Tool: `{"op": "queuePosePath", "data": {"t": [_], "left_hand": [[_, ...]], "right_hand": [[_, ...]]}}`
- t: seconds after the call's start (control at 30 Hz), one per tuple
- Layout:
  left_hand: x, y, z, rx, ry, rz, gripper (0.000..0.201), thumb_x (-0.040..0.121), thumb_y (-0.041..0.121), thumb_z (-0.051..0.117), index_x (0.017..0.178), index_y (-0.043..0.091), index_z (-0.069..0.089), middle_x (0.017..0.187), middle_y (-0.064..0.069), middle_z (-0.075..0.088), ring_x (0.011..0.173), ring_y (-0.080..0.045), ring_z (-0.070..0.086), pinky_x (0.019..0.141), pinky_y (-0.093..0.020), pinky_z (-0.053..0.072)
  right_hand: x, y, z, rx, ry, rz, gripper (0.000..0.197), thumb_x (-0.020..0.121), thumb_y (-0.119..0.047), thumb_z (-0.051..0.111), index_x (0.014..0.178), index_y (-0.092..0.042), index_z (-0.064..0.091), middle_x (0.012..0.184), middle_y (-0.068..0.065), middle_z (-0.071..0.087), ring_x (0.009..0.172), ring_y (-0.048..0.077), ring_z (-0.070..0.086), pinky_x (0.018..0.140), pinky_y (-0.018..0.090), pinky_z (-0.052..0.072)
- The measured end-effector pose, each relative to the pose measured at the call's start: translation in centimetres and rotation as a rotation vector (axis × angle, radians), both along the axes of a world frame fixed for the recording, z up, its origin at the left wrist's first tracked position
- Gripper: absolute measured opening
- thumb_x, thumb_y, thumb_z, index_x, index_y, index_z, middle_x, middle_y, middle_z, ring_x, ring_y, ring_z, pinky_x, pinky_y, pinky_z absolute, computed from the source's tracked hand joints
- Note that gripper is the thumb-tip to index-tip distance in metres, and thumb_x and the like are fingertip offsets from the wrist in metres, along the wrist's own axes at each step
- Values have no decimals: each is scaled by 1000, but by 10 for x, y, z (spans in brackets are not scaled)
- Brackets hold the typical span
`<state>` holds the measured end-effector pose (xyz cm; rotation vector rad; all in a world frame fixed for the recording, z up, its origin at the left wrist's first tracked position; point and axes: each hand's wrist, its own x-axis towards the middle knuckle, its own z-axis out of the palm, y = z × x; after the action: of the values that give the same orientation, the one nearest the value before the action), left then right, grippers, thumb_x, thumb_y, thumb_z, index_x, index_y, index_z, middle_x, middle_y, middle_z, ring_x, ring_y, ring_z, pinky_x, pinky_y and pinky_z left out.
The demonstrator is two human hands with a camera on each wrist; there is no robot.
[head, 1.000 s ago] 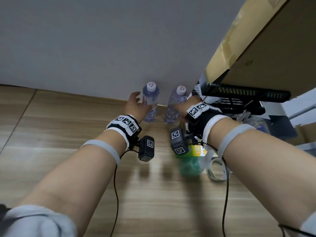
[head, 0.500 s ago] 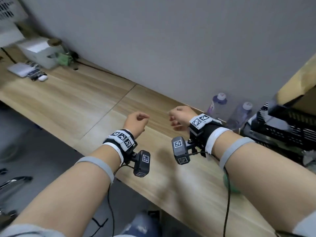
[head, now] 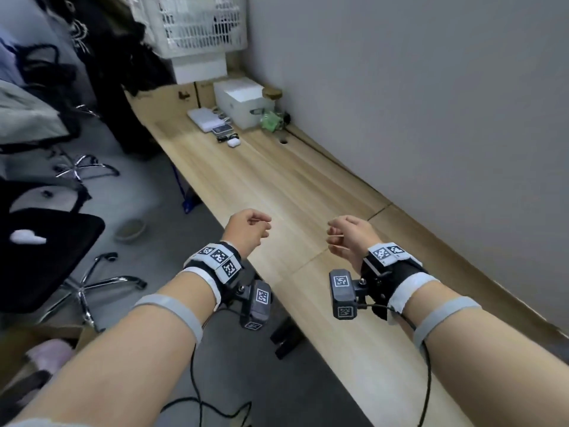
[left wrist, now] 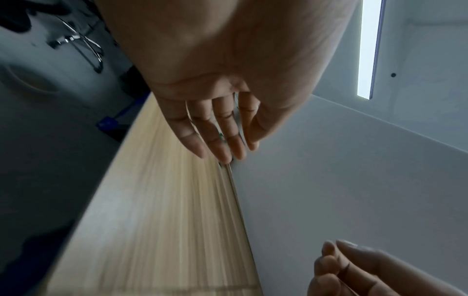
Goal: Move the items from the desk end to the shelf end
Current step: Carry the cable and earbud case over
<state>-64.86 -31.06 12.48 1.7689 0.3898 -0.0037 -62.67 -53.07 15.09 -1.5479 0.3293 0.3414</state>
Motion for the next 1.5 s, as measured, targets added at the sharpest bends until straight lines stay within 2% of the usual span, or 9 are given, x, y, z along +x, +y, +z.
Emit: {"op": "queuePosePath", "data": {"t": [0.13,0.33,0.63,0.8,0.93,1.13,1.3,1.43,1.5], "left_hand": [[34,86,9,48,1,59,21,97,8,50,108,7,67,98,-4,71,82,-12,67,72,-29,54],[101,156,17,54,21,60,19,98,11,50,108,9,67,99,-3,71,84,-13,68,74,-29,54],[248,236,-2,122,116,30,21,97,8,50,108,7,67,100,-6,71,87,-16,68,72,-28,51],[338,284,-19,135,185,45,20,97,8,49,106,9,67,101,-8,71,86,-18,67,82,-35,53],[392,312,-37,94,267,30,18,98,10,50,103,11,67,100,-7,70,87,-19,67,88,-39,54],[478,340,-79,69,295,-28,15,94,4,53,104,12,62,101,-11,63,89,-24,67,83,-40,55],[563,363,-127,193,328,-75,35,88,14,63,121,24,58,125,-8,55,97,-23,63,88,-39,56],[626,379,-156,294,337,-165,52,90,16,62,140,23,48,135,-10,40,101,-26,62,98,-40,51],[650,384,-169,327,330,-208,56,92,18,62,144,23,44,136,-10,37,101,-27,60,100,-32,46]], "right_hand": [[37,81,-1,31,12,78,5,93,-10,57,96,-7,58,70,4,54,58,16,51,59,28,46],[112,149,-1,68,29,126,5,93,-13,57,98,-10,58,70,2,53,62,16,51,62,28,45],[264,223,-63,118,162,-23,7,91,-12,59,85,-13,57,63,0,53,59,16,52,59,27,47],[352,276,-86,123,264,9,8,89,-11,61,81,-11,61,69,5,56,61,19,55,60,28,50],[399,308,-95,68,323,43,6,90,-11,60,84,-10,62,72,6,57,63,21,57,61,30,52],[464,345,-125,-94,325,35,8,89,-10,58,81,-10,61,75,8,59,60,20,57,58,30,53],[522,375,-151,-236,333,38,2,91,-11,59,91,-10,59,83,8,60,61,20,61,56,28,54],[574,407,-171,-394,393,28,23,86,-20,65,105,-17,53,91,9,65,68,22,68,65,37,60],[598,422,-183,-487,380,41,38,78,-29,68,111,-23,48,101,12,66,81,28,71,76,47,61]]}}
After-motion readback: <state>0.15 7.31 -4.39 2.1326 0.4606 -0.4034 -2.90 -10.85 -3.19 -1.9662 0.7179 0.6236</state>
